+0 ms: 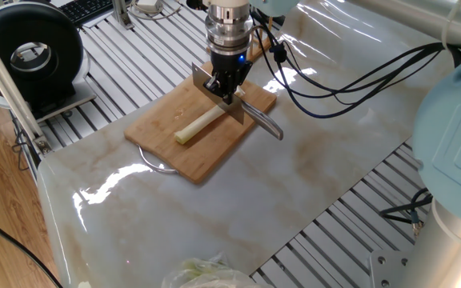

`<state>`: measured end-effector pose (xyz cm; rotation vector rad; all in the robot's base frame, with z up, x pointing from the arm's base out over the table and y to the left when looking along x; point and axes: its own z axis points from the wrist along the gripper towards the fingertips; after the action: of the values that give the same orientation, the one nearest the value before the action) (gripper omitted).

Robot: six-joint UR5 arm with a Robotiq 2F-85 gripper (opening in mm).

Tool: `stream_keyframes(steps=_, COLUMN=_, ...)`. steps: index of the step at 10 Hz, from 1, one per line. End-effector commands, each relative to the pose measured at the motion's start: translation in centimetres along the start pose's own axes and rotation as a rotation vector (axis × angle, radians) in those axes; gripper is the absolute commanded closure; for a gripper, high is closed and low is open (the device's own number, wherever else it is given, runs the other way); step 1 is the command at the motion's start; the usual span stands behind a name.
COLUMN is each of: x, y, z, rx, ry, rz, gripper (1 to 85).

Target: Chop the scallions

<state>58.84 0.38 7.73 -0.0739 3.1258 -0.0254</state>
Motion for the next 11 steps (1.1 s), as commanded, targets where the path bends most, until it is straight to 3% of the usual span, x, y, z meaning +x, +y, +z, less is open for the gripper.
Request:
stream_keyframes(steps=1, x=-0.2, y=0.1, z=-0.1, rx=-0.009, ry=-0.006, rz=-0.001, gripper=84.3)
stream_keyframes(steps=8, x=-0.4, y=0.2, z=-0.3, rx=-0.013, ry=-0.015, rz=-0.012, gripper=84.3)
stream_keyframes(steps=11, x=0.4, y=0.4, z=-1.6, rx=-0.014, ry=0.003, rz=-0.013, gripper=84.3)
